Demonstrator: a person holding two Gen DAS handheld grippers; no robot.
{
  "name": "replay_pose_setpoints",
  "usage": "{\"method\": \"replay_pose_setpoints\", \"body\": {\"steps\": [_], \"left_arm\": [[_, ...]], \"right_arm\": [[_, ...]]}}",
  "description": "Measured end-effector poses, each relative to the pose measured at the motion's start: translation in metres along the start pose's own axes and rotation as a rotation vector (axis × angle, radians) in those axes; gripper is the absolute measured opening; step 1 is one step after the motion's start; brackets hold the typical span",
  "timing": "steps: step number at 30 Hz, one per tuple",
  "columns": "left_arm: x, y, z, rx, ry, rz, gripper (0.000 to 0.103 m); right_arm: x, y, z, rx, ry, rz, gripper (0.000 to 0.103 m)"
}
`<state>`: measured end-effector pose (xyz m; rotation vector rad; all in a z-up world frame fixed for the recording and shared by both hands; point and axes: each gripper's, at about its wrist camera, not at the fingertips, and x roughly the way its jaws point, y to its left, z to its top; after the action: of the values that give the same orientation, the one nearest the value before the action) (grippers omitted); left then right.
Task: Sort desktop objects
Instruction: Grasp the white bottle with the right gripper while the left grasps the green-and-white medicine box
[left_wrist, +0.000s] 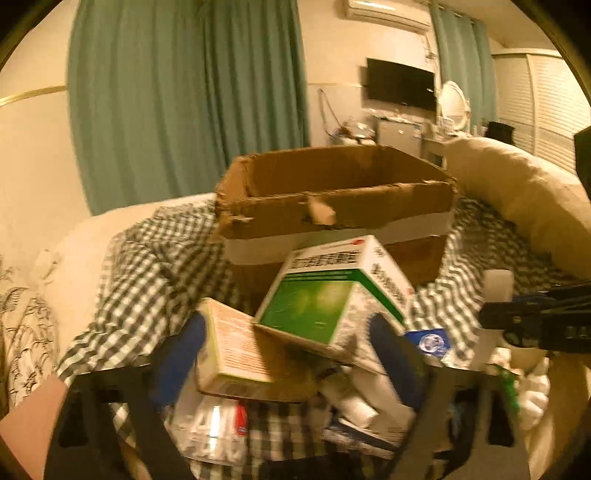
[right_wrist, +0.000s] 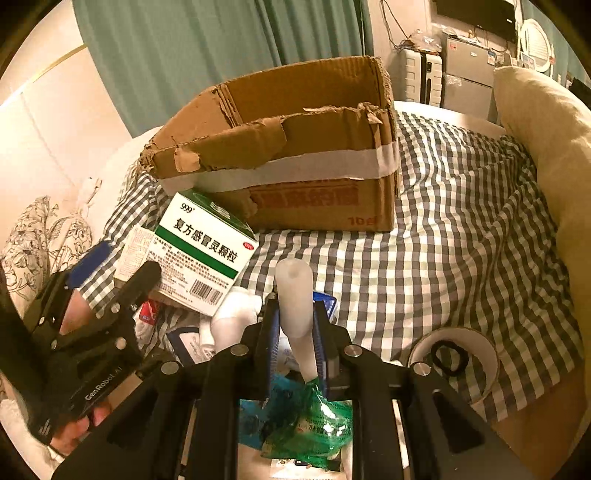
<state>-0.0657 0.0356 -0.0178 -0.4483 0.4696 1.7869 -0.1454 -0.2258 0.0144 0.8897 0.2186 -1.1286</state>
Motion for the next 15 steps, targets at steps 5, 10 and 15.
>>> {"method": "replay_pose_setpoints", "body": {"steps": [5,10,15], "left_arm": [[-0.006,-0.006,0.001,0.027,-0.017,-0.083,0.103],[0.003,-0.031,-0.001,0.138,-0.003,-0.094,0.103],[0.014,-0.063,-0.01,0.288,0.016,-0.101,0.103]], "right_arm": [[-0.003,-0.003,-0.002,0.017,-0.009,0.002,0.018],[0.0,-0.003,-0.001,0.019,-0.01,0.001,0.018],[0.0,-0.004,0.001,0.027,-0.013,-0.011,0.018]]}}
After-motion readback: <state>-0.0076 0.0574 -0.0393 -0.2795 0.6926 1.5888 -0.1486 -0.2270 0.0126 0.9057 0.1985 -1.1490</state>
